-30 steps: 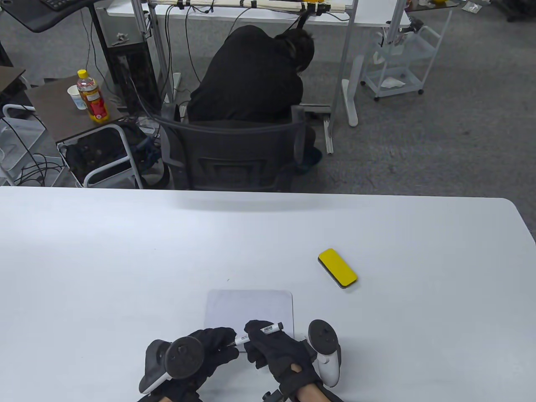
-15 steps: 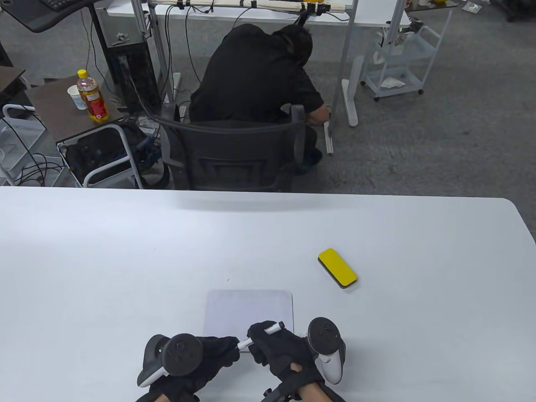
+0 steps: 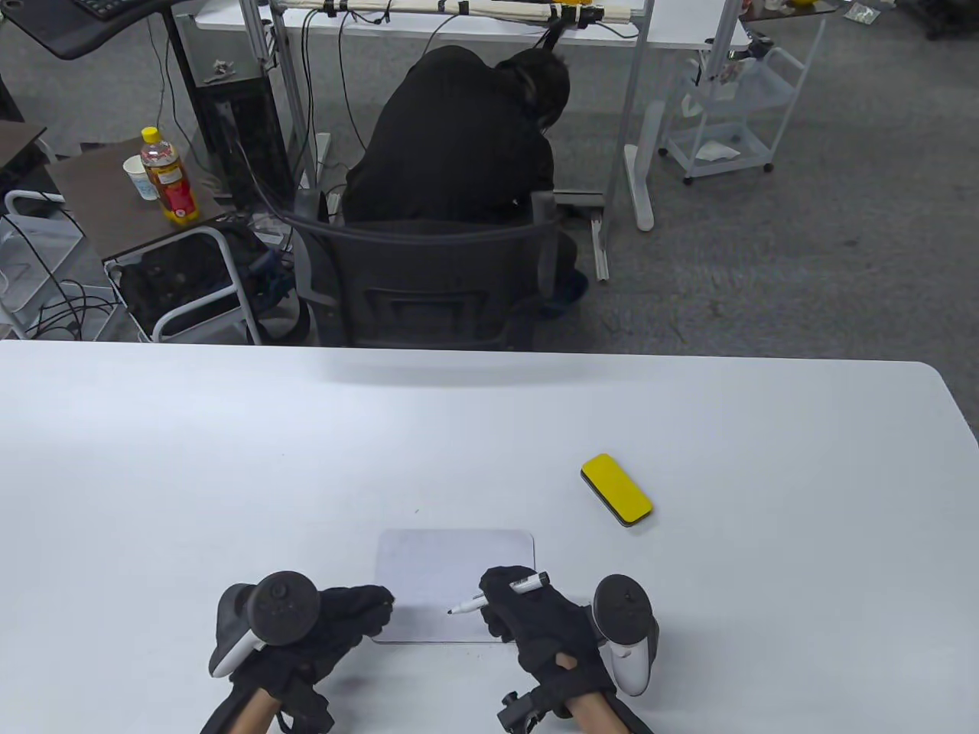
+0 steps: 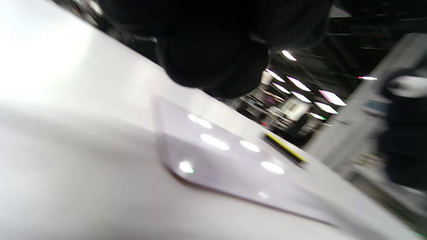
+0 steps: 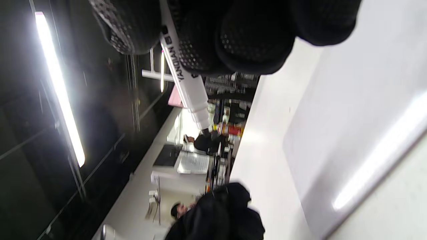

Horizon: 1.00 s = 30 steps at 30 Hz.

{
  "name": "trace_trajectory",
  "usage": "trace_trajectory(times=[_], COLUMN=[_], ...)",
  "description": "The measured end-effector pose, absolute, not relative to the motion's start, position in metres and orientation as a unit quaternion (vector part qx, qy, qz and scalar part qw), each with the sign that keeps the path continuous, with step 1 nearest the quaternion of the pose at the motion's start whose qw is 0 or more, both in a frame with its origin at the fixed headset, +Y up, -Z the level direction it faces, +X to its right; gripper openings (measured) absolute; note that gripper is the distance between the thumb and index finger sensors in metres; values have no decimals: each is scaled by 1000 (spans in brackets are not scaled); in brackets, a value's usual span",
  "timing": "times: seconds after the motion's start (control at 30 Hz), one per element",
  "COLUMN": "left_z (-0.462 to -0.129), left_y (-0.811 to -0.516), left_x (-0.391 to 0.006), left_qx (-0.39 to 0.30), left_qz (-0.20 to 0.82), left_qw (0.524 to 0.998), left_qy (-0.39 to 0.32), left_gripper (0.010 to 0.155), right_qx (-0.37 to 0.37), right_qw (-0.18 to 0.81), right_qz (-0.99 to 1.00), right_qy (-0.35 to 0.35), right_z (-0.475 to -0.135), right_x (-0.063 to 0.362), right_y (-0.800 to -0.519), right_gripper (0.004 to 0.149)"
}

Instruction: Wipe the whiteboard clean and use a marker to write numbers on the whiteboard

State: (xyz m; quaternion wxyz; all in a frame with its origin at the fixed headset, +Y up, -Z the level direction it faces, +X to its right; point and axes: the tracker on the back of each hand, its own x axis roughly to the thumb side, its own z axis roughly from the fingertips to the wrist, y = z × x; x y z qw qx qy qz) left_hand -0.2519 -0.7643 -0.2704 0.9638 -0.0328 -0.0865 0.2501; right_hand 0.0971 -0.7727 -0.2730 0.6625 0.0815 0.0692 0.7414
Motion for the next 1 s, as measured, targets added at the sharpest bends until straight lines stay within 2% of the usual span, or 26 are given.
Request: trace_trajectory(times=[0.13, 0.3, 0.47, 0.73, 1.0], left_z=[-277, -280, -281, -280, -280], left_y=[-770, -778, -786, -790, -791], left_x=[-289, -319, -339, -356, -355], left_qx=[-31, -24, -42, -83, -98], left_qz=[189, 41, 31, 30, 26], left_qw=[981, 990, 977, 961, 956], left_qy=[30, 136, 208, 262, 276], left_gripper=[48, 48, 47, 47, 44], right_qx=[66, 63, 67, 68, 71], right_qw=[667, 662, 652, 642, 639], right_qz=[739, 745, 753, 761, 763], right_qy=[64, 60, 56, 58, 61], right_z=[-276, -277, -277, -278, -278], right_x=[107, 109, 109, 108, 107], right_y=[-776, -776, -776, -778, -778], right_gripper=[45, 45, 45, 45, 45])
